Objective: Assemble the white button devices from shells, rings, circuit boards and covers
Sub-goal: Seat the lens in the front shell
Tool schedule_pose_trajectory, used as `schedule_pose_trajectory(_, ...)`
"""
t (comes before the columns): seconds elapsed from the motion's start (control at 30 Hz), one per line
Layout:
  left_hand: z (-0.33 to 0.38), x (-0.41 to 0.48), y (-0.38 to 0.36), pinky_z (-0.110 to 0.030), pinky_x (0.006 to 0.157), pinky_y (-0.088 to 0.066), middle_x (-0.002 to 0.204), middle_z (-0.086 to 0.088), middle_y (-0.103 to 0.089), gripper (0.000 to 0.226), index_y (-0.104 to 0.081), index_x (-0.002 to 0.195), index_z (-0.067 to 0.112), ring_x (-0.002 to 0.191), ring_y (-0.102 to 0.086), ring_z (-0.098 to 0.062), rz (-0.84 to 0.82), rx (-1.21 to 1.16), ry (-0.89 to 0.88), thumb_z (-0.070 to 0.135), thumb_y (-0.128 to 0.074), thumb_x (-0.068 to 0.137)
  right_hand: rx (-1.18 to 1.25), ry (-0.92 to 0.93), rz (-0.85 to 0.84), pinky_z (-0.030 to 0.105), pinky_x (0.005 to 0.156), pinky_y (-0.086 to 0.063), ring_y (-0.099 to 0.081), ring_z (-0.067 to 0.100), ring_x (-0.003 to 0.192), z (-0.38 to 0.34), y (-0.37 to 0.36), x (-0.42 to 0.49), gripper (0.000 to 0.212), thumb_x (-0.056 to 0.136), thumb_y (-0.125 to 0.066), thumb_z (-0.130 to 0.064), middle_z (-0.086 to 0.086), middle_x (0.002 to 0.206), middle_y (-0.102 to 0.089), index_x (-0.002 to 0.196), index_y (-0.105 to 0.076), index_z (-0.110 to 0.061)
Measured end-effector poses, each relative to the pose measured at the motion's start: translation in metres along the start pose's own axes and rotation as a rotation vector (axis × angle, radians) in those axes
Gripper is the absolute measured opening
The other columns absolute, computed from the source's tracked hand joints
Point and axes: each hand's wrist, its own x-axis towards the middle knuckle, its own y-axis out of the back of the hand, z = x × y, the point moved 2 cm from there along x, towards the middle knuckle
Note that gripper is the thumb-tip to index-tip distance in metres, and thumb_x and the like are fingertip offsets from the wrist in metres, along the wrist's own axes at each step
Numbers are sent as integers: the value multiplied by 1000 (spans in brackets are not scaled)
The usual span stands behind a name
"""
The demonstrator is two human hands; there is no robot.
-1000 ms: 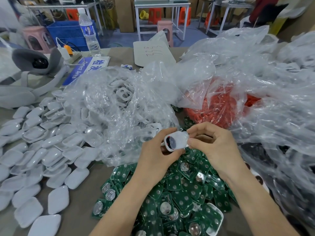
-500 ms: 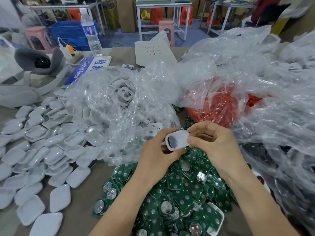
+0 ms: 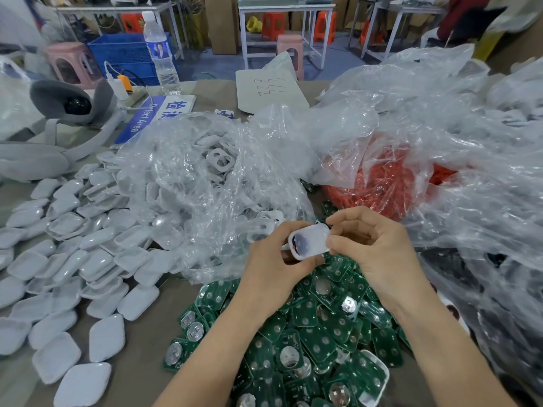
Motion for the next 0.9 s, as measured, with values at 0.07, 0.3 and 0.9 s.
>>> schedule_pose_trajectory(0.07,0,0,1,-8,69,-48,94,21,-69,41,-64,107,38,80,-66,1,4,16,-9,18,-83,76,16,12,8,12,65,-51,-62,2,64,-2,1,0,29,73,-73,8,-5,68,-70,81,-72,-19)
schedule_pose_trajectory(0.3,0,0,0,-9,71,-49,94,21,-70,40,-66,108,34,83,-66,1,3,6,-17,17,-83,77,-25,5,-20,13,65,-52,-64,3,66,0,-2,2,27,73,-72,10,-2,72,-71,79,-72,-16)
schedule_pose_trajectory(0.9,1,0,1,-10,69,-50,92,21,-70,42,-65,110,32,77,-66,2,-7,-18,10,13,-81,77,-183,44,15,14,61,-51,-67,4,67,3,-6,2,20,76,-75,-1,-7,73,-72,78,-71,-21)
